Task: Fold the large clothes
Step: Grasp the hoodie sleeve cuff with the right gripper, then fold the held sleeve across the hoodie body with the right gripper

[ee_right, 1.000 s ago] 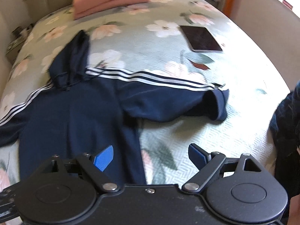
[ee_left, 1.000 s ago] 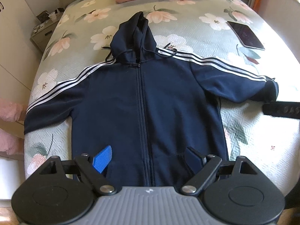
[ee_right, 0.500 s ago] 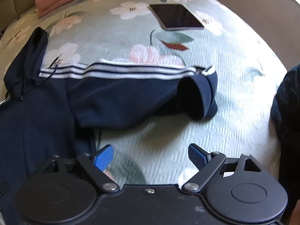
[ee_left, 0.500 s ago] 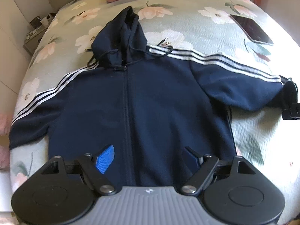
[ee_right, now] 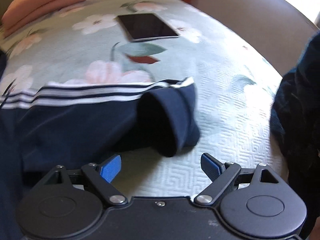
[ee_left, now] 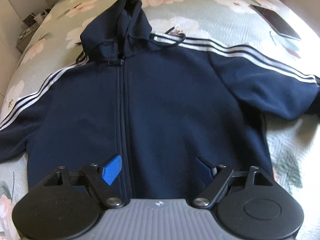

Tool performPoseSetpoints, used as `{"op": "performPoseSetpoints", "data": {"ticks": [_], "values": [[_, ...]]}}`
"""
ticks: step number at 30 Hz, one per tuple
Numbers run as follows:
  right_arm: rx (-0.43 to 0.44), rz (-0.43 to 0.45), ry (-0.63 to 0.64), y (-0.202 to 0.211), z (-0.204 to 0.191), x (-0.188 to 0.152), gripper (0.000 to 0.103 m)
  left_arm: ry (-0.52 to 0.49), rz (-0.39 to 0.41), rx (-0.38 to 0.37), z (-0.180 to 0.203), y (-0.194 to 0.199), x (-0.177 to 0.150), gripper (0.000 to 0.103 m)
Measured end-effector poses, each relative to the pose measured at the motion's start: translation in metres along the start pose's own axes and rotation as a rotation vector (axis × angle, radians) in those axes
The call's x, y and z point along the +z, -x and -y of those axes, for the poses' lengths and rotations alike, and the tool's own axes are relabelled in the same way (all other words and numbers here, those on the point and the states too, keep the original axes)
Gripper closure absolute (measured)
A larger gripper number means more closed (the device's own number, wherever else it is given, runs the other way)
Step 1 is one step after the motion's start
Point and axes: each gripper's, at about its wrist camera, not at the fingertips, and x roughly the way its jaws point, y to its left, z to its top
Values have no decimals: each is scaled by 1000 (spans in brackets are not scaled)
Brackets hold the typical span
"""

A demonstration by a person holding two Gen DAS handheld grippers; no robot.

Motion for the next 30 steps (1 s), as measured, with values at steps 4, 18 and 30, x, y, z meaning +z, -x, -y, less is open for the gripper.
{"op": "performPoseSetpoints", "data": {"ticks": [4,18,30], "values": [[36,-8,-194,-10,36,3,0,23,-49,2,-3,-16,0,21],[110,42,-62,-49,12,32,0,104,-120,-78,-6,-43,12,21],[-92,244,-168,-26,75,65,96,43,-80,-48,7,-44,18,21]]}}
